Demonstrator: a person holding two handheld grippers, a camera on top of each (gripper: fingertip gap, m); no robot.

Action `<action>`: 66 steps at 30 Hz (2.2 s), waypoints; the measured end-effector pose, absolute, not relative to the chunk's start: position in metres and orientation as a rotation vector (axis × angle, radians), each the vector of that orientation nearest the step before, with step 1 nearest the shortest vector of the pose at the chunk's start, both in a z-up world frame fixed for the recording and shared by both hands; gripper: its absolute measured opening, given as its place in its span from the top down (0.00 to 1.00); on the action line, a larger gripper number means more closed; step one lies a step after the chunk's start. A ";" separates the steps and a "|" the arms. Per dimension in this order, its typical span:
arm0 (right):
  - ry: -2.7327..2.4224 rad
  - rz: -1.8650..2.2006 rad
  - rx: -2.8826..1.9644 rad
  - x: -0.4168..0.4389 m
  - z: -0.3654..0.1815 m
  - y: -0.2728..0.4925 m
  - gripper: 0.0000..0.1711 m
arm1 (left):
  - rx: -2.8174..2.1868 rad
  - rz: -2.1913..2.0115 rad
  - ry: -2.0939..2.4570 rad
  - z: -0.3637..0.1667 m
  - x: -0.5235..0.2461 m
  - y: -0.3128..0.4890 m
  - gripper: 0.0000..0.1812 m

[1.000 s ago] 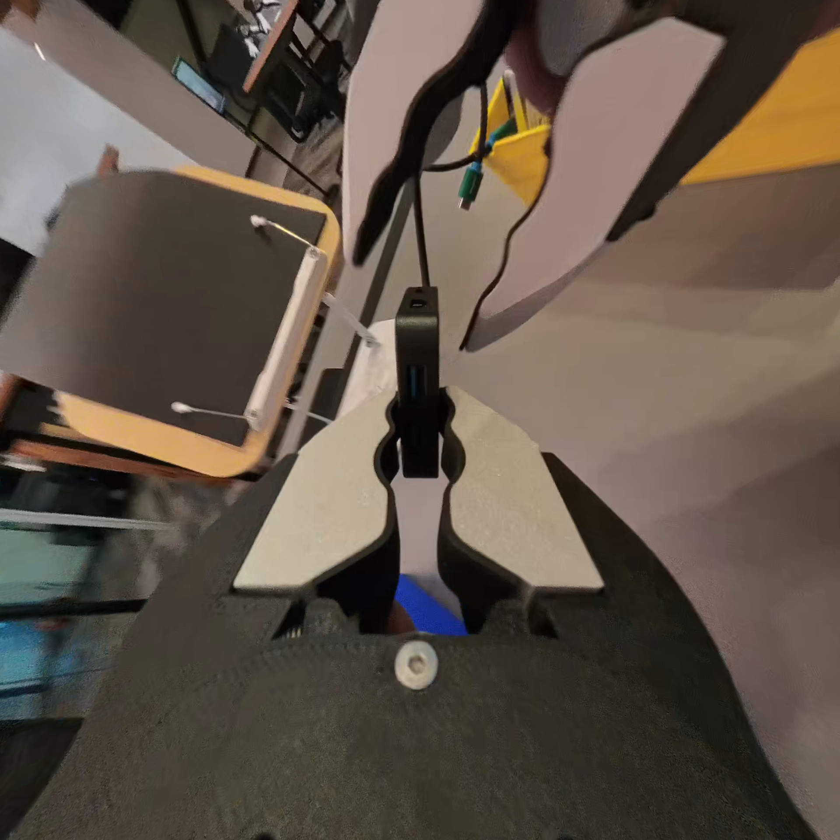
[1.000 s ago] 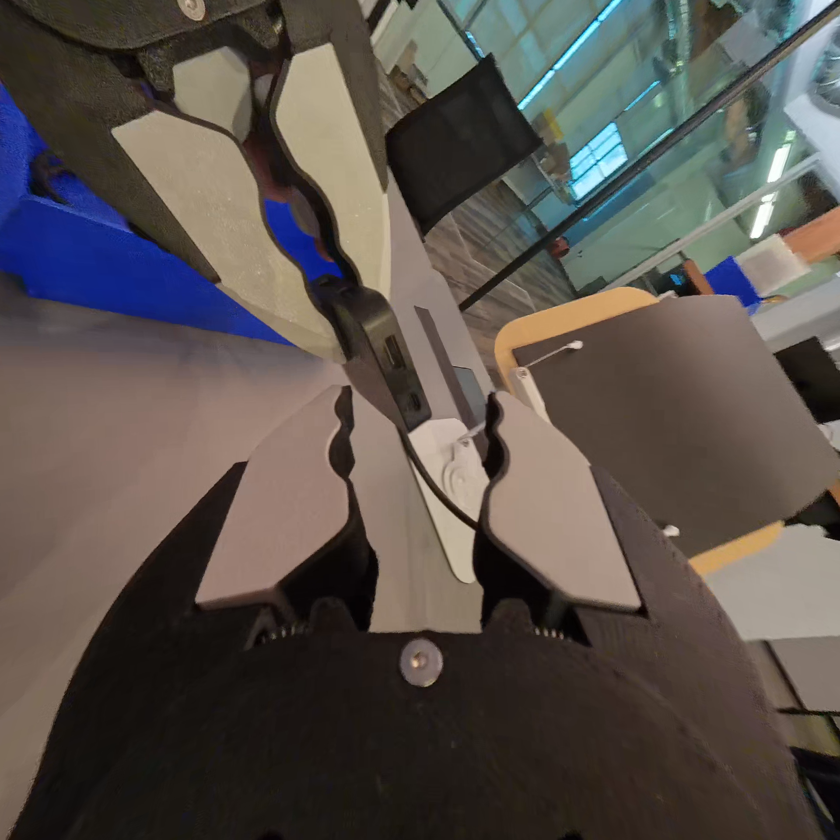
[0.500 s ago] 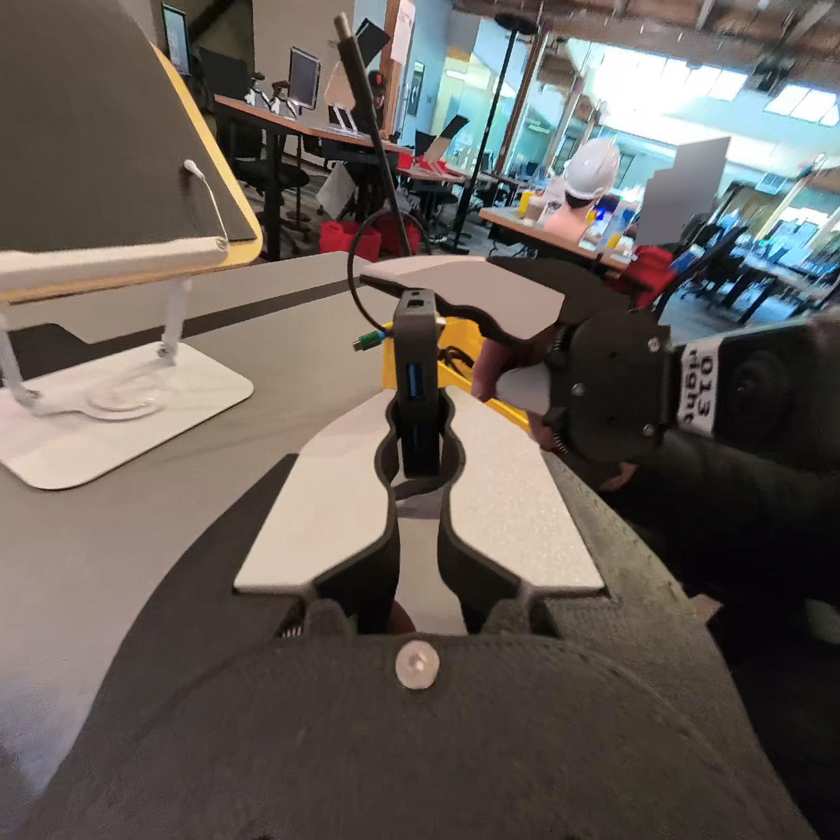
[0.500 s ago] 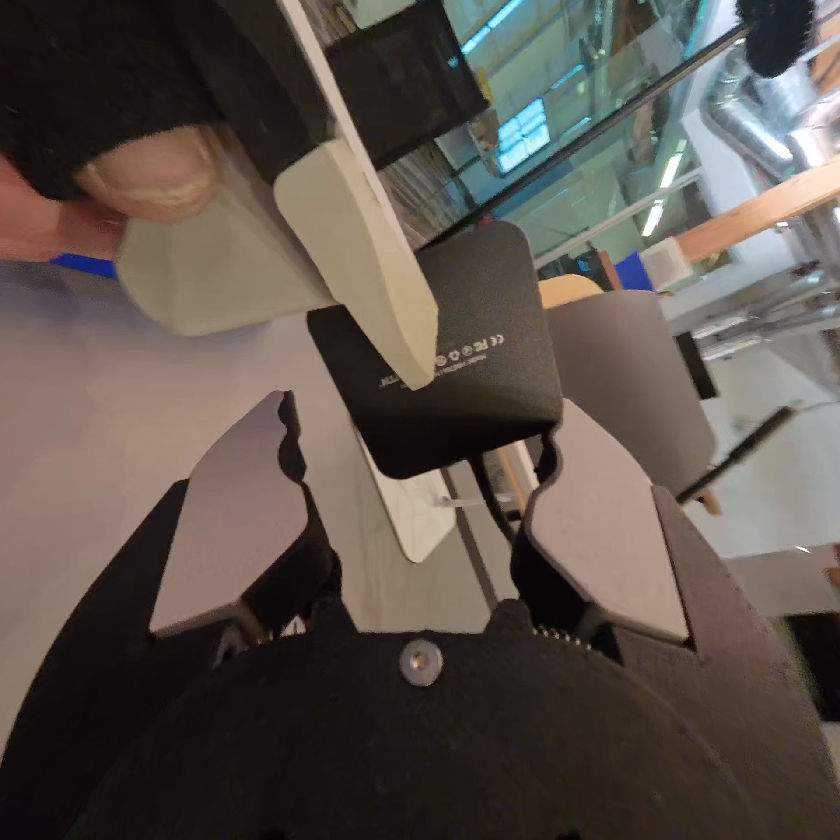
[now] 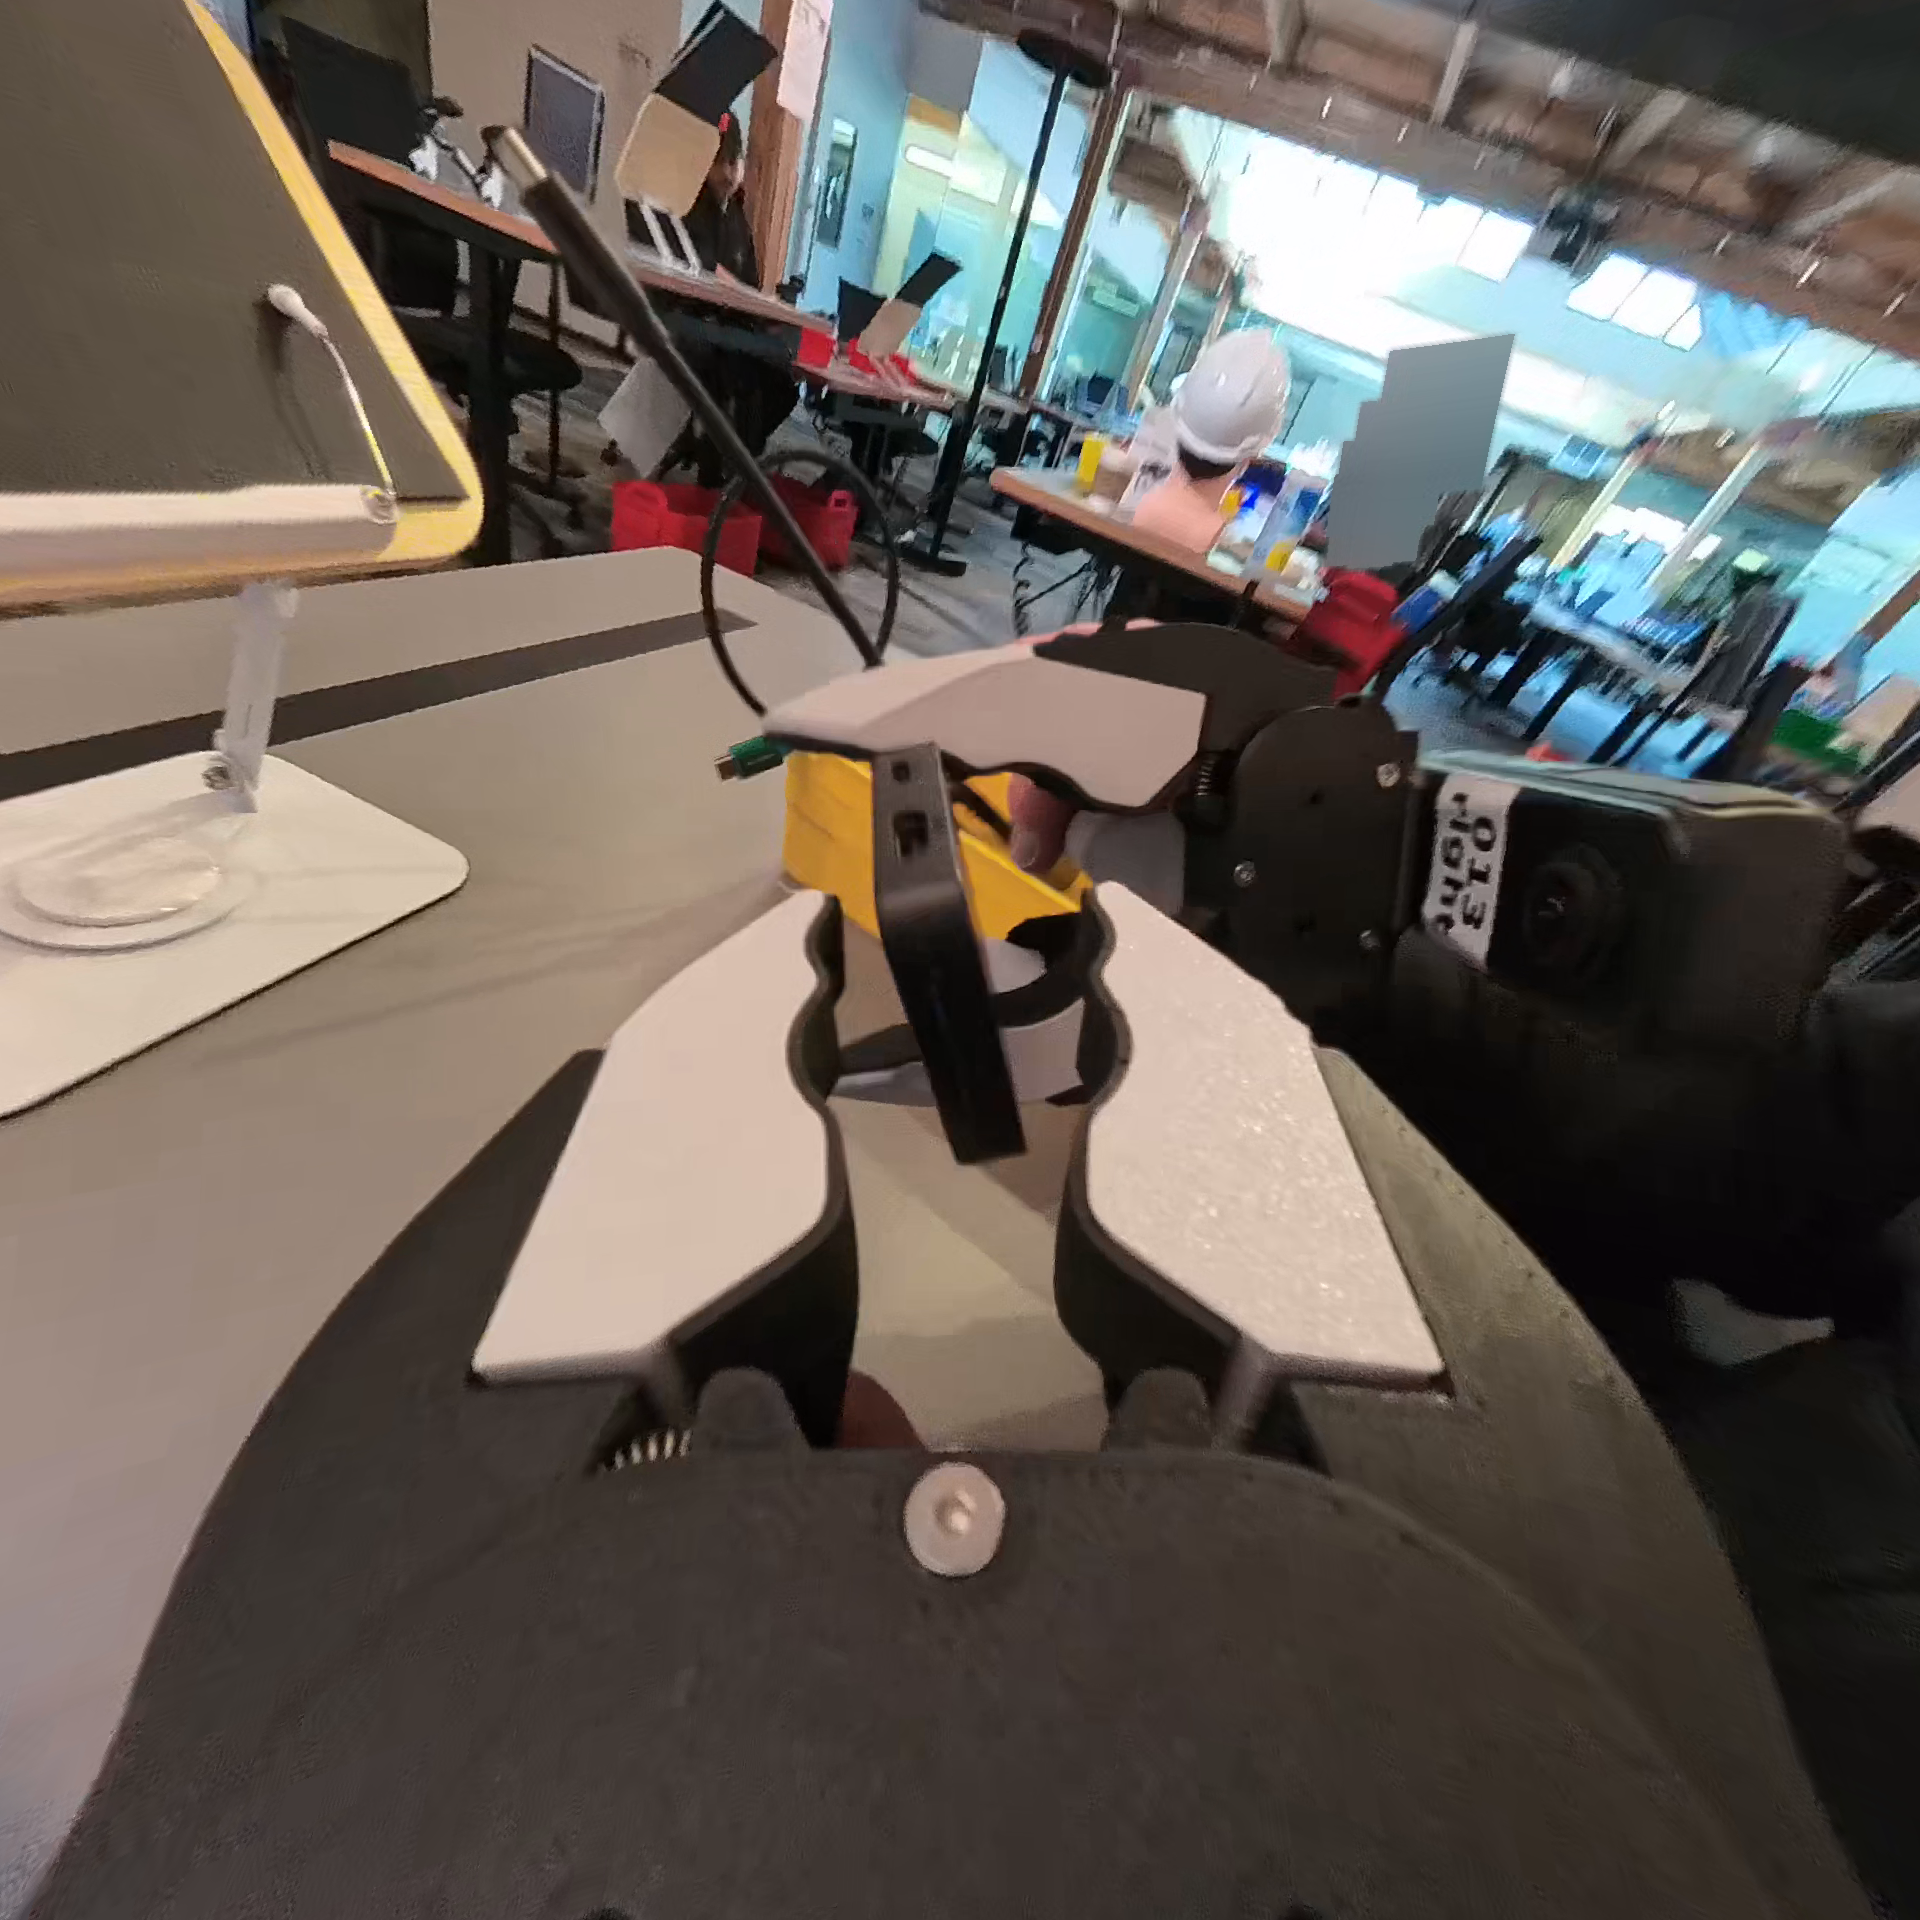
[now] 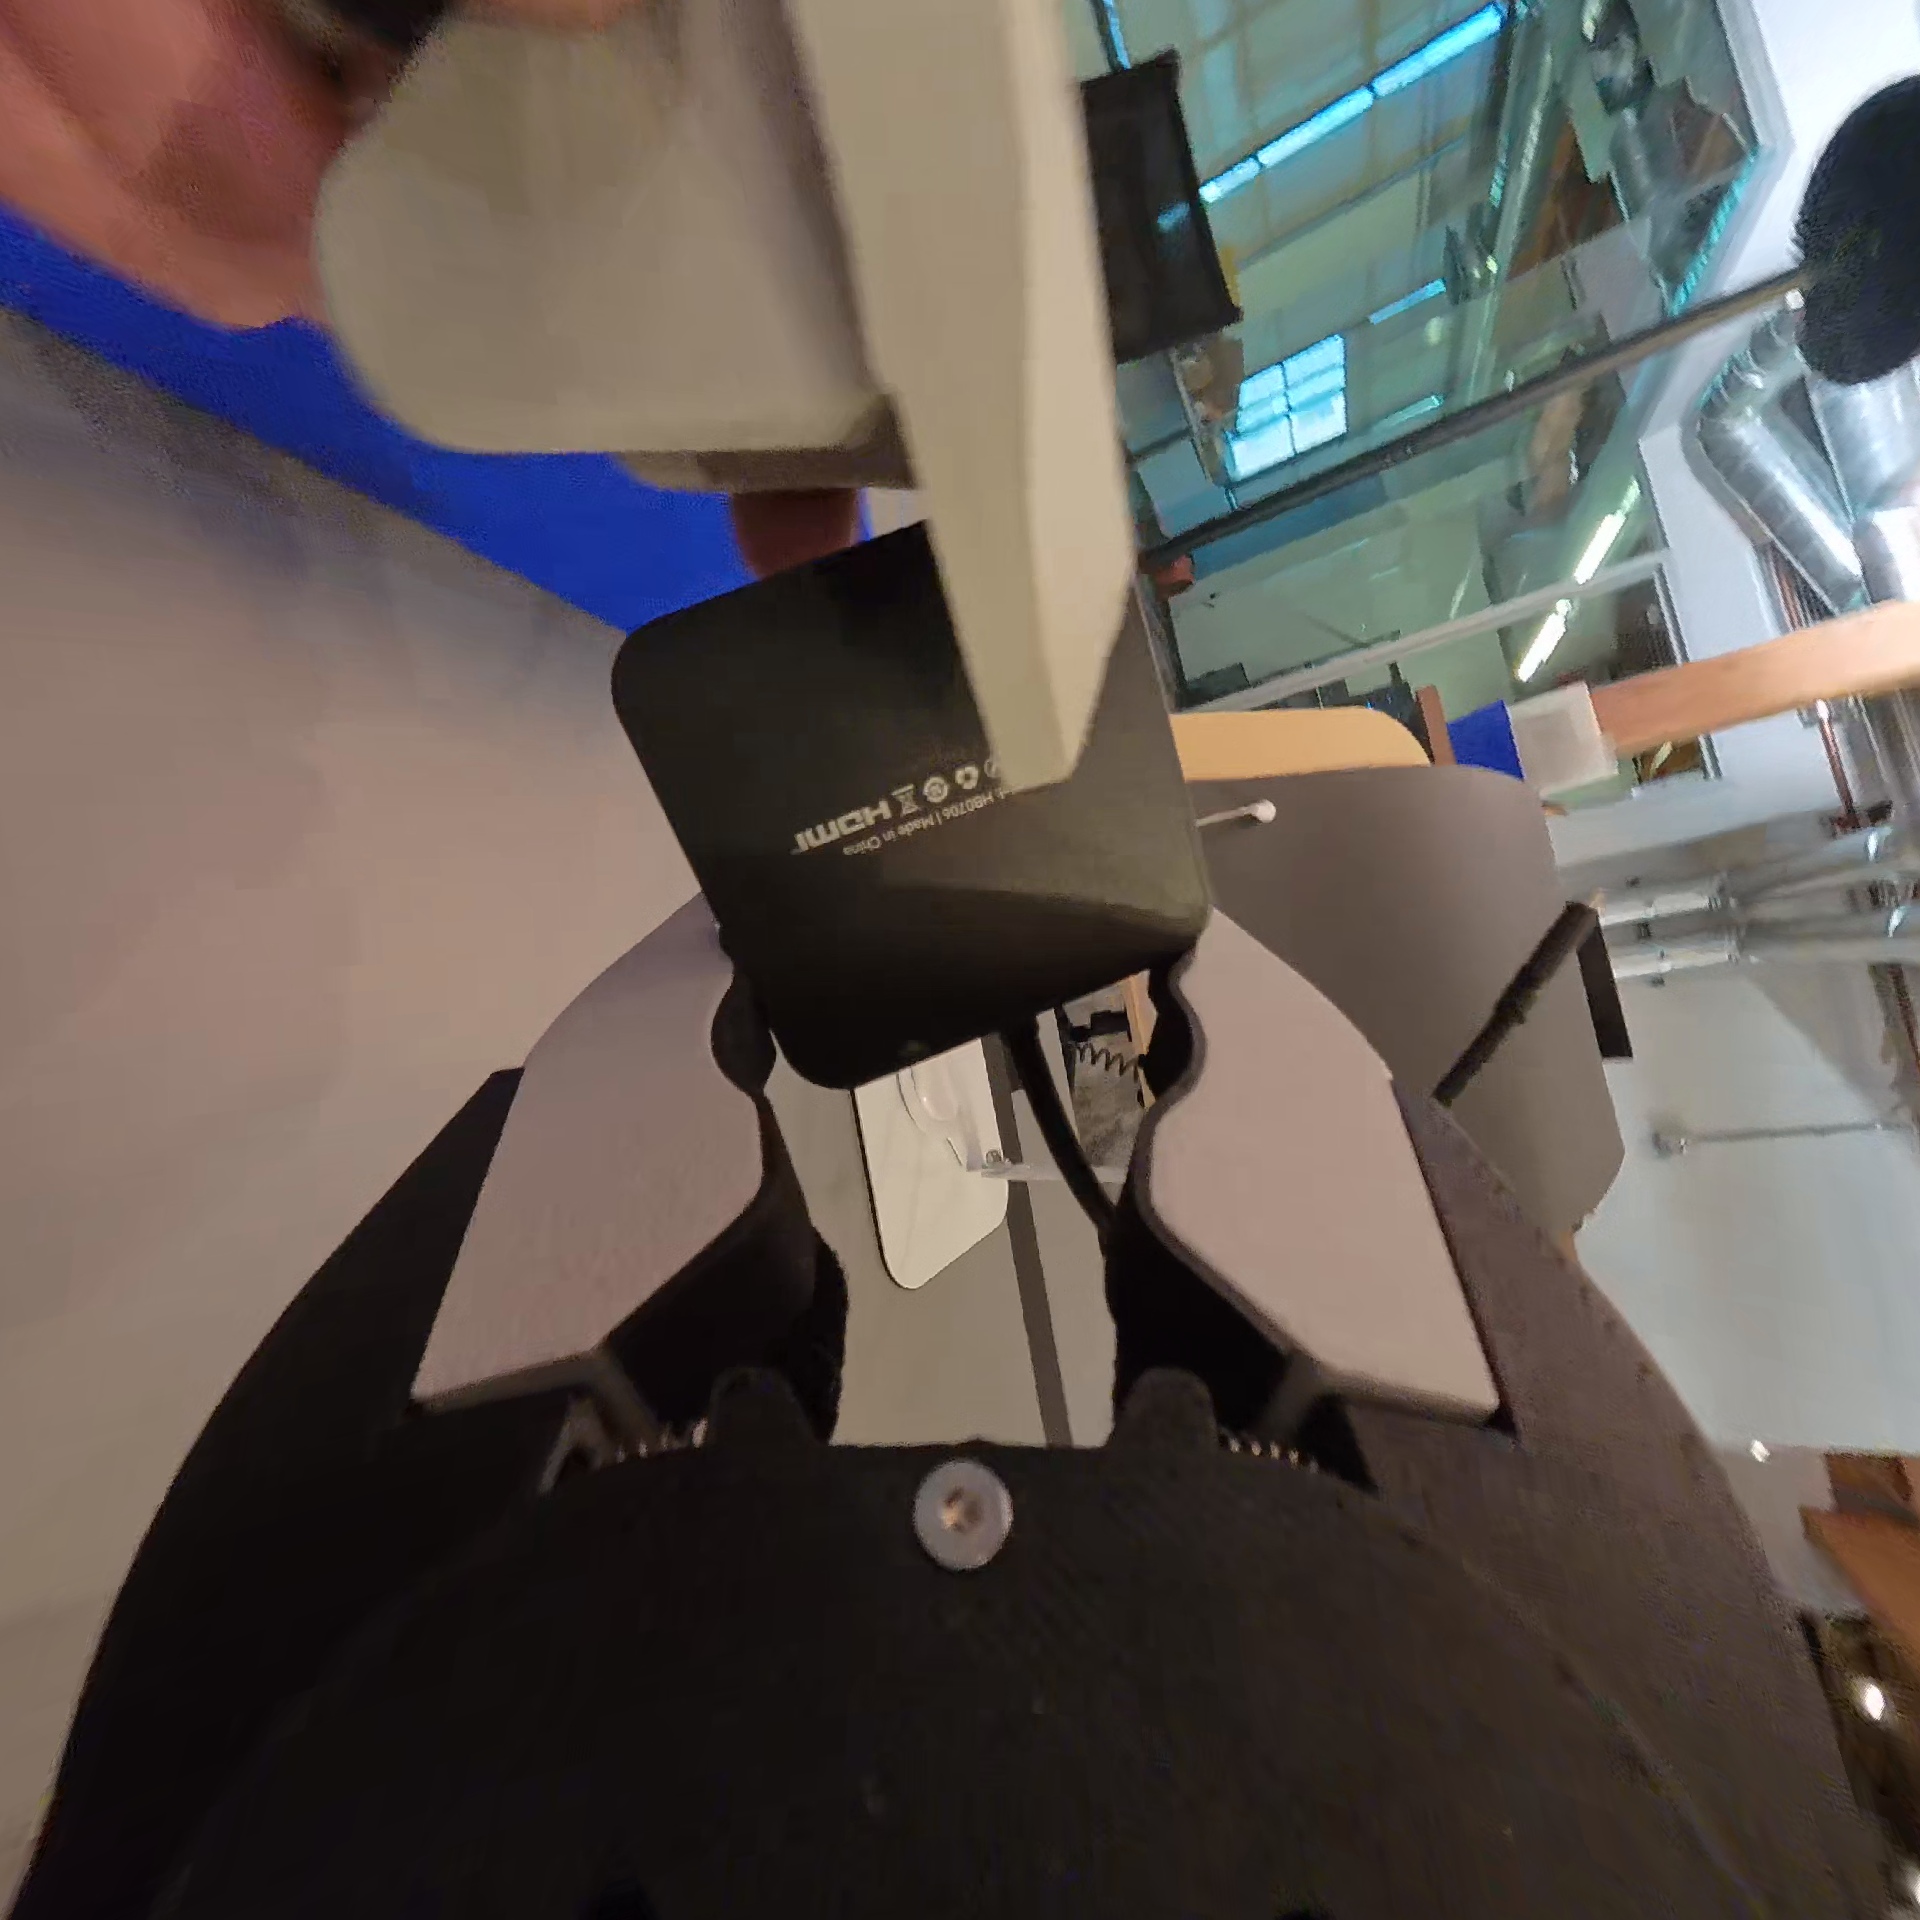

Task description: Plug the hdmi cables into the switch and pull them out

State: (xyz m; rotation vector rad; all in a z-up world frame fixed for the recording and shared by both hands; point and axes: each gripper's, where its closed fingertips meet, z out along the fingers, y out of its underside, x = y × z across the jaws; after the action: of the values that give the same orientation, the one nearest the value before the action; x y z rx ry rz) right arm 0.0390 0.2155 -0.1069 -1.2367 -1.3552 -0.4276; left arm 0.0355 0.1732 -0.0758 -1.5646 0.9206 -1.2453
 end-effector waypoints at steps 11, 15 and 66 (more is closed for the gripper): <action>-1.318 -0.382 -1.324 0.046 -0.105 0.219 0.51 | -1.644 -1.135 0.721 -0.083 0.017 0.204 0.92; -1.237 -0.033 -1.497 0.027 -0.116 0.211 0.48 | -1.567 -1.190 0.557 -0.072 0.013 0.211 0.92; -1.188 -0.824 -1.179 0.034 -0.104 0.226 0.70 | -1.725 -1.609 0.186 -0.091 0.032 0.197 0.92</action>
State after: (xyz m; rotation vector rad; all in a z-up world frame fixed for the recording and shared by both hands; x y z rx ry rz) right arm 0.0342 0.2256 -0.1038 -1.1792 -1.1883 -0.8242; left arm 0.0316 0.1967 -0.0911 -1.7252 0.1857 -1.6092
